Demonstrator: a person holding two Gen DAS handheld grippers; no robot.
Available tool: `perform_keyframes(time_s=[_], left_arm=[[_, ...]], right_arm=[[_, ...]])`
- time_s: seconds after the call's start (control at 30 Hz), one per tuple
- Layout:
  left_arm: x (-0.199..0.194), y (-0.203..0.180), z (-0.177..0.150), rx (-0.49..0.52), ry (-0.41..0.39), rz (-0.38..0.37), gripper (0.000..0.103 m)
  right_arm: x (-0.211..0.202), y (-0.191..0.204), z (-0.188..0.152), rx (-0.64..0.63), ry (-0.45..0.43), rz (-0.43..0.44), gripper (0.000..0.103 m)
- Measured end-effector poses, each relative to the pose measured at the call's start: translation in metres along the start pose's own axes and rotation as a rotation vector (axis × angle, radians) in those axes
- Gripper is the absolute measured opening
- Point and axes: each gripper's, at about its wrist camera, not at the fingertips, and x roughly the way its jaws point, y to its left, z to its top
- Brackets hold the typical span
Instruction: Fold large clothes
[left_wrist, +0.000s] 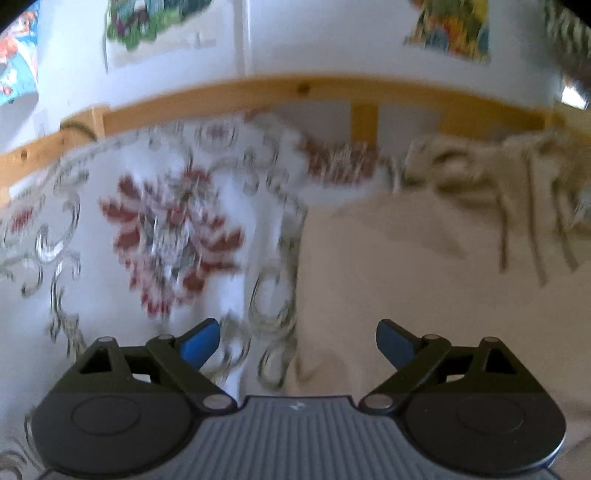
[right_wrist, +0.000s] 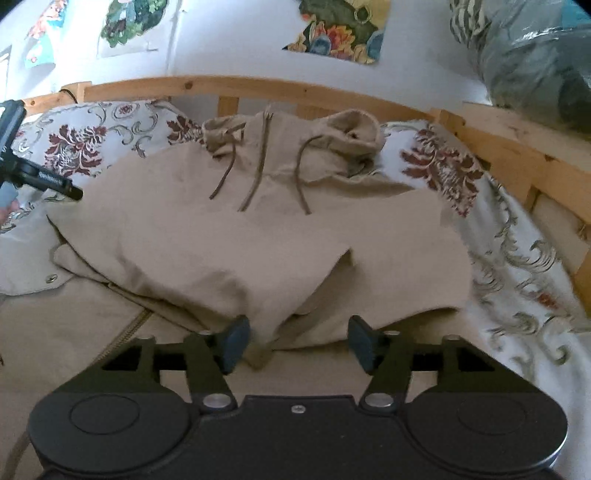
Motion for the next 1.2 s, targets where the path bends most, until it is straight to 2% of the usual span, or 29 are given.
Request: perform_keyframes(time_s=[0.13, 0.2, 0.23, 0.3, 0.4, 0.47, 0.5, 0.57, 0.73, 0.83, 0.93, 1.07, 1.13, 1.2], left_arm=[[0.012, -0.028, 0.042, -0.004, -0.076, -0.103, 0.097], [0.028, -0.051, 0.068, -0.016, -0.096, -0.109, 0.099], [0.037, -0.062, 0.077, -0.036, -0.094, -0.118, 0.1], [0.056, -0.077, 0.098, -0.098, -0.077, -0.154, 0.1], [0.072, -0.082, 0.112, -0.211, -0.09, -0.217, 0.1], [0.077, -0.083, 0.114, -0.246, -0.1, -0.204, 0.1], [0.078, -0.082, 0.113, -0.262, -0.102, -0.183, 0.1], [0.079, -0.078, 0.105, -0.291, -0.097, -0.177, 0.102], [0.089, -0.067, 0.089, -0.309, -0.018, -0.236, 0.102], [0.085, -0.059, 0.075, -0.329, 0.023, -0.271, 0.102], [0.07, -0.054, 0.046, -0.316, 0.021, -0.322, 0.102], [0.061, -0.061, 0.017, -0.187, 0.076, -0.346, 0.102], [0.059, -0.059, 0.012, -0.177, 0.109, -0.392, 0.102], [0.055, -0.053, 0.008, -0.195, 0.119, -0.439, 0.102]], right_arm=[[-0.005, -0.018, 0.012, 0.043, -0.045, -0.022, 0.076], [-0.007, -0.023, 0.018, 0.04, -0.07, -0.048, 0.082], [-0.01, -0.026, 0.02, 0.045, -0.087, -0.057, 0.083], [-0.012, -0.033, 0.021, 0.092, -0.108, -0.056, 0.091], [-0.01, -0.041, 0.026, 0.175, -0.111, -0.065, 0.094], [-0.01, -0.044, 0.037, 0.221, -0.136, -0.094, 0.095], [-0.009, -0.045, 0.045, 0.23, -0.147, -0.106, 0.095], [-0.002, -0.045, 0.061, 0.202, -0.144, -0.069, 0.095], [0.039, -0.058, 0.121, 0.188, -0.134, 0.044, 0.094], [0.073, -0.075, 0.166, 0.218, -0.129, 0.074, 0.094], [0.119, -0.094, 0.214, 0.275, -0.103, 0.062, 0.094], [0.192, -0.111, 0.262, 0.375, -0.051, 0.024, 0.092], [0.225, -0.113, 0.278, 0.362, 0.004, -0.045, 0.09], [0.263, -0.11, 0.288, 0.299, 0.117, -0.144, 0.086]])
